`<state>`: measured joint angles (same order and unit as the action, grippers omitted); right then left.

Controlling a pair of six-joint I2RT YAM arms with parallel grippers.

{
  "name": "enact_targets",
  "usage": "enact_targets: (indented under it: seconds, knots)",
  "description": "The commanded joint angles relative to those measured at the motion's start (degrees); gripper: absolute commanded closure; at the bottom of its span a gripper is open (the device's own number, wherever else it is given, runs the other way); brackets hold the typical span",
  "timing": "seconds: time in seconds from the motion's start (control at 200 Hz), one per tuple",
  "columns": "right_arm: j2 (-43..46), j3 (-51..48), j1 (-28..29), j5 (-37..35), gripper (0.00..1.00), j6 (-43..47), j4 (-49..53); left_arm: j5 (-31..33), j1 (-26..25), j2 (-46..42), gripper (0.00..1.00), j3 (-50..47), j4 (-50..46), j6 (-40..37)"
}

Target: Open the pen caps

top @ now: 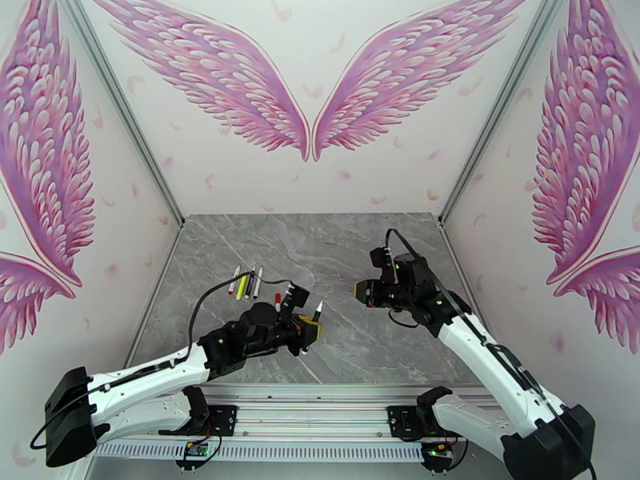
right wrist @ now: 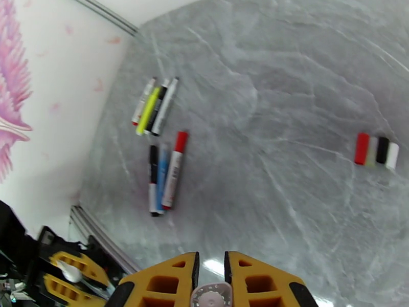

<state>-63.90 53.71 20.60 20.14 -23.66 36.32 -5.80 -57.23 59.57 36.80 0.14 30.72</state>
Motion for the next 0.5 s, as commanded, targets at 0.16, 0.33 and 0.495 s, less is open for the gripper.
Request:
enact_targets:
  seconds: [0.16, 0.33, 0.495]
  knots:
    - [-11.5, 3.1, -0.4, -11.1, 0.85, 5.4, 10.5, 3.9, 3.5, -7.0, 0.98, -1.3, -9.2, 0.7]
    - [-19.9, 5.6, -0.3, -16.5, 0.84, 6.0, 10.5, 2.7, 5.0, -9.2, 0.97, -1.2, -11.6, 0.6]
    - [-26.8, 8.6, -0.4, -18.6, 0.84, 6.0, 9.8, 3.6, 5.2, -9.4, 0.97, -1.1, -12.9, 0.2]
